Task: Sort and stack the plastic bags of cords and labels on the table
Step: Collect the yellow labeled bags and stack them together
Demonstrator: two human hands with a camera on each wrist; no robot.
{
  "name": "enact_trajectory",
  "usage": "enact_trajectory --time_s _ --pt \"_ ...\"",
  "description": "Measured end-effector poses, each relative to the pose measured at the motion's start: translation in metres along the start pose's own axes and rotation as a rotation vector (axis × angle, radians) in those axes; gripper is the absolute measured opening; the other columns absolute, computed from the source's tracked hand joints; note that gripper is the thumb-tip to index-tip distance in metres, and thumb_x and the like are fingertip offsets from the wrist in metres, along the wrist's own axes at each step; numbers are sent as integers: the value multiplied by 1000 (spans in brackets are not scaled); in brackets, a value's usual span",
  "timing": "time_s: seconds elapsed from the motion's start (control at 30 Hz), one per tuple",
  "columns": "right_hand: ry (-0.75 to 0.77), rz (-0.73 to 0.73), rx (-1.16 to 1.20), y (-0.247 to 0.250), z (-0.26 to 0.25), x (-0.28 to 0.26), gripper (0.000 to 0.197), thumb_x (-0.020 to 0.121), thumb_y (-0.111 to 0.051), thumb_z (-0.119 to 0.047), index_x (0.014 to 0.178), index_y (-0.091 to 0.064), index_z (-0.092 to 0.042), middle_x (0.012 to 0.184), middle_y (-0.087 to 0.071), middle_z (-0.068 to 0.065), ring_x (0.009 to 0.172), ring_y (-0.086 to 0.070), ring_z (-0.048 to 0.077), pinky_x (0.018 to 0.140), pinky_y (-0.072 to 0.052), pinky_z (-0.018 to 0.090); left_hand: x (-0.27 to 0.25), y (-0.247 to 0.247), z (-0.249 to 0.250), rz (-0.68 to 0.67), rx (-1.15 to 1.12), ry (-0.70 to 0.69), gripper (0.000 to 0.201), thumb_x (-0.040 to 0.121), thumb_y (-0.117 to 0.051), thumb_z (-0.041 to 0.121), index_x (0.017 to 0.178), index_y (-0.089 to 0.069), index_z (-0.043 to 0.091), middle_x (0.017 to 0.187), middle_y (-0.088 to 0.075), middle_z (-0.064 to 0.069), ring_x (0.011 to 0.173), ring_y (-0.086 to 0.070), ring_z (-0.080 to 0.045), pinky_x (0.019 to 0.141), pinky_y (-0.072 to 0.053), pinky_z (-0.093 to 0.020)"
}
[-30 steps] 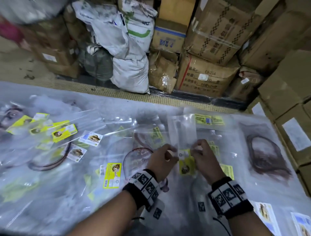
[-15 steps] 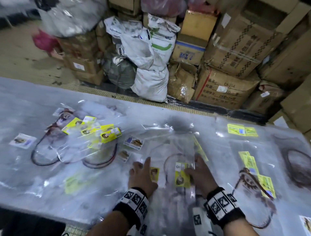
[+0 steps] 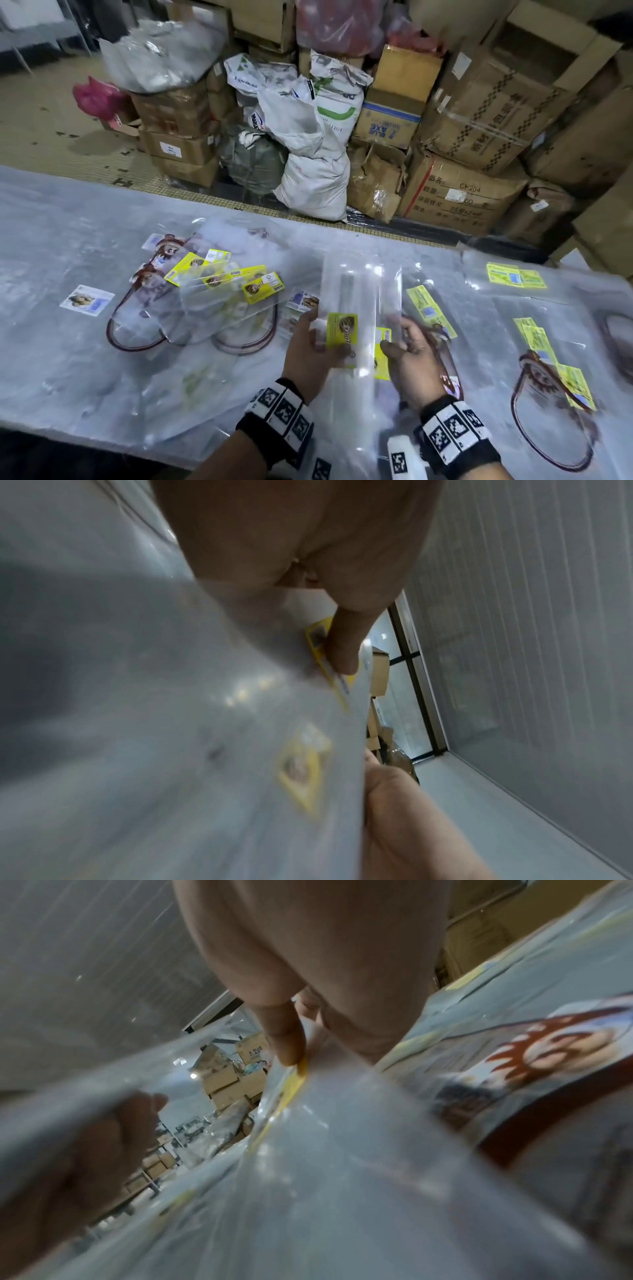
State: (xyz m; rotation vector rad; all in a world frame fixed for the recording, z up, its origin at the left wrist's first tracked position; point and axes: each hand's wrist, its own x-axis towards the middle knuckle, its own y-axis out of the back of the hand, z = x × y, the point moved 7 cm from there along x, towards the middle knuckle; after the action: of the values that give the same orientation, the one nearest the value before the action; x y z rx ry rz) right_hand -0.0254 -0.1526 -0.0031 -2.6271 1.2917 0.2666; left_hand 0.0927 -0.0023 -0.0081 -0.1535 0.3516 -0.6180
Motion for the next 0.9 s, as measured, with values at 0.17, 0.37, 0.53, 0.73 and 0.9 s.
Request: enact_trajectory --time_s 0.17,0.37,0.53,0.73,0.9 --pt "-129 -177 155 -56 3 -13 23 102 -42 -1 102 -62 -13 78 -71 -3 64 -67 5 55 -51 15 3 19 1 28 282 -49 60 66 -78 11 116 -54 34 101 -71 4 92 -68 -15 75 -55 -31" --pt "-185 -263 -19 -94 10 -17 35 94 -58 5 126 -59 -9 111 -71 23 98 -69 38 90 -54 55 3 30 13 -93 -16 60 52 80 -53 2 127 -61 23 106 -73 -10 89 -69 -24 81 -55 -41" --pt "-200 -223 -79 -100 4 0 46 86 -50 22 117 -63 -10 105 -73 18 89 -67 30 85 -54 46 46 101 55 102 656 -112 30 87 -51 14 107 -74 12 88 -69 -7 75 -60 -11 74 -45 -29" --pt "-224 -228 -83 -102 8 12 45 86 -52 21 120 -62 -6 100 -74 15 87 -69 30 89 -52 47 121 199 71 185 1499 180 111 66 -76 54 153 -11 30 162 -5 -10 149 -3 -33 119 -18 -42" --pt "-252 -261 -56 -99 14 19 44 87 -52 20 119 -64 -9 105 -74 19 93 -69 34 91 -53 51 136 205 75 105 1702 243 110 56 -81 63 143 -29 21 147 -31 -15 135 -30 -39 108 -33 -45"
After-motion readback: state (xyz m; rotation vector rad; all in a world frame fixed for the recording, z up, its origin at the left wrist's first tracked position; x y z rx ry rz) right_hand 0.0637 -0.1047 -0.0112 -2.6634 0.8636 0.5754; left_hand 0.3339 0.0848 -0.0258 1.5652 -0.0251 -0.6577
